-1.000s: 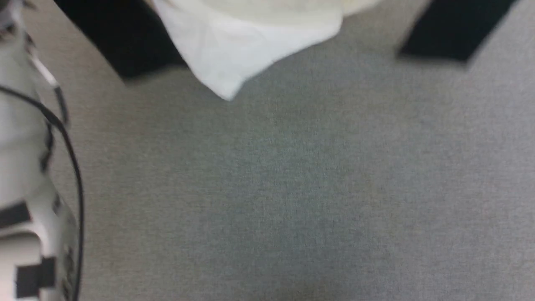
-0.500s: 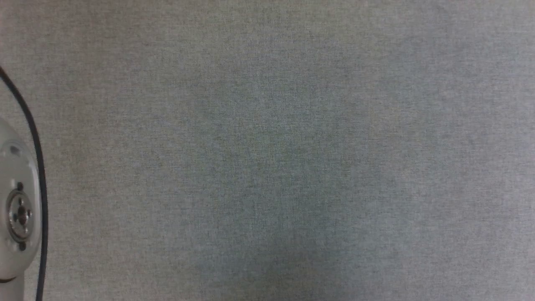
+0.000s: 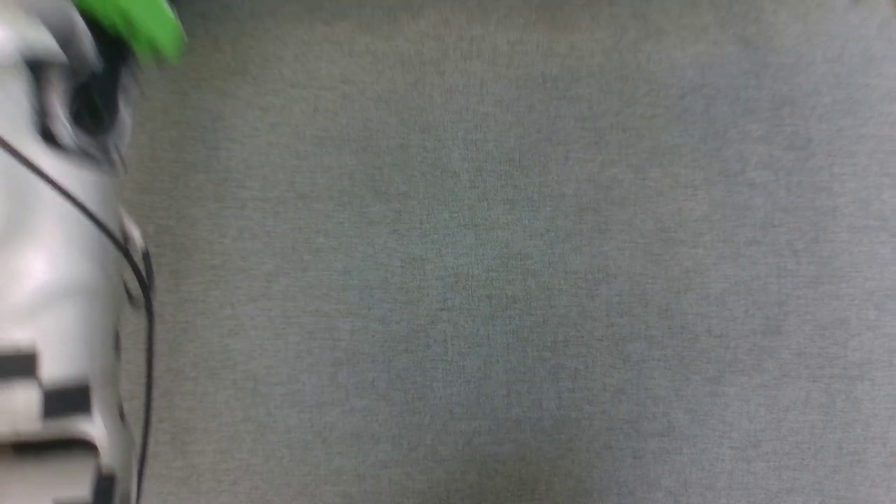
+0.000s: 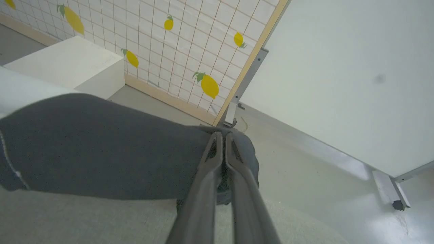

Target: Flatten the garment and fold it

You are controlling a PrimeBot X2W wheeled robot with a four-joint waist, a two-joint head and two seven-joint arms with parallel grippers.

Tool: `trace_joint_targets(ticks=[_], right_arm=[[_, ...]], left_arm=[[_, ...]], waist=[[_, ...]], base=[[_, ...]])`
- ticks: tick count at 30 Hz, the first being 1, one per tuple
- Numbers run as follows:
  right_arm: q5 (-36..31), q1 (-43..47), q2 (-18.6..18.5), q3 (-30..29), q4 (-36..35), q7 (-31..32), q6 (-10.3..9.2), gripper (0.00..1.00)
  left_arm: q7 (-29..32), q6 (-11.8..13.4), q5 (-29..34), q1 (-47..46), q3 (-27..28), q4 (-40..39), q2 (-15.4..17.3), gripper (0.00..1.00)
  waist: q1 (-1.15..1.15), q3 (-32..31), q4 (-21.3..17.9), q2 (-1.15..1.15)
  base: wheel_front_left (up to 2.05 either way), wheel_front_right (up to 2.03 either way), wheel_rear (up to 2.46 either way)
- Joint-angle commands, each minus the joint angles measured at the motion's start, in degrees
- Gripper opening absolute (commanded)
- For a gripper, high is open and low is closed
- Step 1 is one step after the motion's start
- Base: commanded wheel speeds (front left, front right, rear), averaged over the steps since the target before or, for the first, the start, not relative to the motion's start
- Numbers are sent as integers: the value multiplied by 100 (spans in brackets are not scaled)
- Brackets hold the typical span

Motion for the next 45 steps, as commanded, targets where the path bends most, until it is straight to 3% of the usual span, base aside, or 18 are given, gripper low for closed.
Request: trace_joint_targets(ticks=[1, 7, 10, 17, 24, 34, 45], right_arm=[[185, 372, -99, 9, -179, 116, -12, 0], [829, 2505, -243, -179, -1568, 1108, -12, 0], [963, 3848, -161, -651, -2700, 1715, -12, 0], [941, 5589, 421, -1437, -4285, 2411, -12, 0], [719, 6818, 988, -1826, -5119, 2946, -12, 0], [579, 7640, 1393, -1968, -4974, 3123, -12, 0], [383, 7528, 1517, -1653, -3488, 2449, -12, 0]], left_arm=[[62, -37, -45, 381, -39, -115, 80, 0], [501, 41, -321, 2264, -145, -1063, 37, 0], [706, 218, -446, 3401, -124, -1838, 68, 0], [741, 626, -578, 4818, 66, -2981, 12, 0], [963, 914, -602, 5887, 106, -3626, 64, 0], [985, 1099, -792, 6710, 102, -3916, -129, 0], [464, 795, -632, 6300, -205, -2738, -385, 0]], waist=[[-1, -439, 93, 0], [-1, -1021, 156, 0], [-1, -1312, 187, 0], [-1, -1695, 292, 0], [-1, -1976, 362, 0], [-1, -2075, 407, 0], [-1, -2084, 427, 0]], base=[[0, 0, 0], [0, 0, 0], [0, 0, 0], [0, 0, 0], [0, 0, 0], [0, 0, 0], [0, 0, 0]])
